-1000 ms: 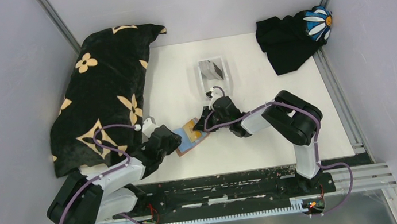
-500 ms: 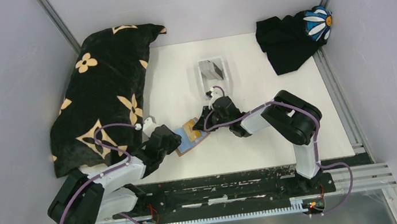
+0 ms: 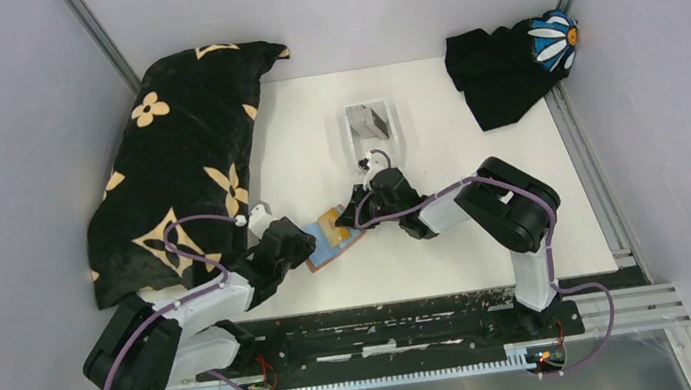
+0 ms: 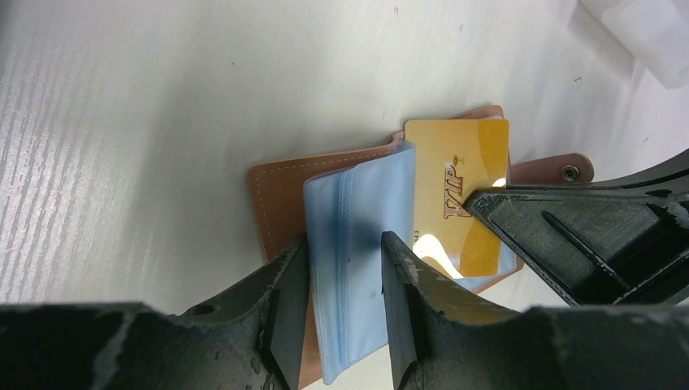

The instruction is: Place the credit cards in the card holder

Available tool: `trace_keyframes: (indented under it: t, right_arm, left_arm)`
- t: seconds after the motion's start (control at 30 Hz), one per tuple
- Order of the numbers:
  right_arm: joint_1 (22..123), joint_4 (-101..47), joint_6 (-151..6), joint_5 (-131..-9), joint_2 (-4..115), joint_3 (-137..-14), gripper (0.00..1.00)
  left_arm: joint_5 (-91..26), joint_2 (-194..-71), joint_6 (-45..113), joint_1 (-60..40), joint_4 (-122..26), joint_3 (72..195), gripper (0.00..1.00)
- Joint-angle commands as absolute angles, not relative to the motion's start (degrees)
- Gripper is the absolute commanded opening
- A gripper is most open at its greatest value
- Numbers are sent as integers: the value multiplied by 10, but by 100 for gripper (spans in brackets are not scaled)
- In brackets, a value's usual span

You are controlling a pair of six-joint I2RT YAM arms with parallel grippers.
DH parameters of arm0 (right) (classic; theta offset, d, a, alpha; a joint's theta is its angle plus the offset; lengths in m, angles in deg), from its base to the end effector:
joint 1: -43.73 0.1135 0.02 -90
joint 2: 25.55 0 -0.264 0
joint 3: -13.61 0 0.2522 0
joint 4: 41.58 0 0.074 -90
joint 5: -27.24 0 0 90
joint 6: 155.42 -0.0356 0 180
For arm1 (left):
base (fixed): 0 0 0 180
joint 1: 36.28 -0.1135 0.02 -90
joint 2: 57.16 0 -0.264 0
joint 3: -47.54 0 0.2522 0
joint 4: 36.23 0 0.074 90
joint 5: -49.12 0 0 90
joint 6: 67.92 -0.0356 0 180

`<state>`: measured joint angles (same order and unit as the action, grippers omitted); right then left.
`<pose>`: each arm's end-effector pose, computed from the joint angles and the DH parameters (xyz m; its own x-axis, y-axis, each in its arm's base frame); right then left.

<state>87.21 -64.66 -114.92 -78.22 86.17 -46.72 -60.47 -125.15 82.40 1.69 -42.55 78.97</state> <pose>0.2623 0.2618 0.1103 -0.8573 0.1971 -0.4756 -0.2796 0.5975 0.7516 0.1669 -0.1151 0.1349 -0.6009 -0.5693 -0.5611 -0.2750 0.8063 -0.5237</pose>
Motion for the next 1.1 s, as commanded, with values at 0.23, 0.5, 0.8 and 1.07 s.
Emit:
trace_keyframes:
  t: [0.23,0.5,0.8,1.07]
  right_arm:
    - [881,-620,-1128,-773,887,-465,1]
    - [881,-610,-1115,-770,891,-470,1]
    - [881,-612,-1115,-771,900,-472,1]
    - [881,-615,-1113,-772,901,-468,1]
  left_arm:
    - [-599,-1278,799,17,-432,787,44]
    - [-601,-1285,792,17,-432,790,44]
    - [-601,-1291,791,17,-429,791,44]
    - [-599,-1298,794,17,-418,787,44]
